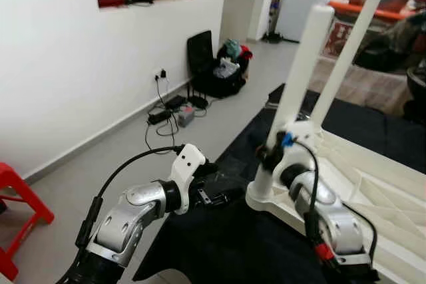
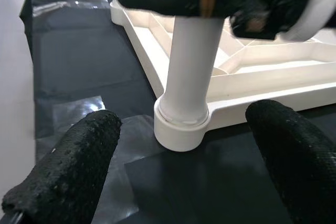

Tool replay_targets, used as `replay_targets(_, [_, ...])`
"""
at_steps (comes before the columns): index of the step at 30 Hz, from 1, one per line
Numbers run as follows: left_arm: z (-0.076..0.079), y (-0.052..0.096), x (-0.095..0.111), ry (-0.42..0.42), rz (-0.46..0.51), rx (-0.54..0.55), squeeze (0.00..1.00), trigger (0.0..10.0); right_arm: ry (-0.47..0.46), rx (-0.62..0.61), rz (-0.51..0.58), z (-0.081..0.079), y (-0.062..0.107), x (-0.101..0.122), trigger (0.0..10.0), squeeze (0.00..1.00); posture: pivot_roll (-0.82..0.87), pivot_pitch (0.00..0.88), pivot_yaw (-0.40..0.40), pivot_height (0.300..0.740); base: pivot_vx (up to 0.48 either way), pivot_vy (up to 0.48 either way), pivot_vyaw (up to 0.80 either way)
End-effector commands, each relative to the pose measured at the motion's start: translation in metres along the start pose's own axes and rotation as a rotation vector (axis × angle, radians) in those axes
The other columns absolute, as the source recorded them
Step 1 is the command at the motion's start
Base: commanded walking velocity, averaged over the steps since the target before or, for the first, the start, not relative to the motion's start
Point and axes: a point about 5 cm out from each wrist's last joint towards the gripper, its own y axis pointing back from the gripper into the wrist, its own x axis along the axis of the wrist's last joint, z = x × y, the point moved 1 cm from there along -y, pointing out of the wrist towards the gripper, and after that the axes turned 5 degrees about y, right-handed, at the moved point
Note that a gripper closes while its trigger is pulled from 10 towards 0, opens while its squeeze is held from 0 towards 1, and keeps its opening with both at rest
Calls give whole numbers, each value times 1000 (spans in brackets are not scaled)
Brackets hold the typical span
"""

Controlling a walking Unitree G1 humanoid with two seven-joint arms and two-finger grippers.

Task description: Building children table

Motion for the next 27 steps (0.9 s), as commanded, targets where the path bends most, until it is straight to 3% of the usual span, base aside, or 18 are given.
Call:
replay_targets(1, [-2,3,-2,-4,-13,2,0,10000,-1,314,125,-31,11,24,10000,0,85,0,-77,740,0,0,0])
replay_targets(3, [-1,3,-3,-4,-14,0,0,10000,34,533,149,-48,30,27,10000,0,86,0,-77,740,0,0,0])
replay_targets(7, [0,1,-2,-6,-13,-5,0,10000,124,645,122,-55,41,18,10000,0,89,0,-80,740,0,0,0])
replay_targets(11, [0,1,-1,-7,-12,-5,0,10000,127,680,116,-56,43,13,10000,0,93,0,-81,740,0,0,0])
replay_targets(12, [0,2,-1,-6,-12,-5,0,10000,125,681,115,-54,42,12,4706,0,96,0,-81,740,0,0,0])
replay_targets(13, [0,2,-1,-6,-12,-5,0,10000,123,681,114,-54,41,11,4706,0,96,0,-81,740,0,0,0])
replay_targets(14, [1,2,-2,-6,-13,-7,0,10000,157,546,51,-42,28,1,0,0,95,0,-79,740,0,0,0])
replay_targets(15, [2,2,-2,-6,-14,-8,0,10000,203,375,-28,-26,14,-10,0,0,95,0,-80,740,0,0,0])
replay_targets(16, [2,2,-2,-6,-14,-8,0,10000,203,375,-28,-26,14,-10,0,0,95,0,-80,740,0,0,0])
replay_targets(17, [2,2,-2,-5,-14,-9,0,10000,241,258,-81,-15,6,-17,0,0,95,0,-80,740,0,0,0])
replay_targets(18, [3,2,-2,-4,-14,-10,0,10000,208,-139,-196,31,-2,-30,0,0,92,0,-82,740,0,0,0])
replay_targets(20, [3,2,-2,-4,-14,-10,0,10000,208,-139,-196,31,-2,-30,0,0,92,0,-82,740,0,0,0])
replay_targets(22, [4,2,-2,-3,-13,-11,0,10000,127,-614,-352,80,11,-51,0,0,97,0,-84,740,0,0,0])
replay_targets(23, [4,2,-2,-3,-13,-11,0,10000,127,-614,-352,80,11,-51,0,0,97,0,-84,740,0,0,0])
replay_targets(24, [4,2,-2,-3,-11,-11,0,10000,116,-726,-380,89,21,-57,0,0,95,0,-81,740,0,0,0])
replay_targets(27, [4,2,-2,-2,-12,-14,0,10000,70,-643,-347,74,19,-57,0,0,89,0,-79,740,0,0,0])
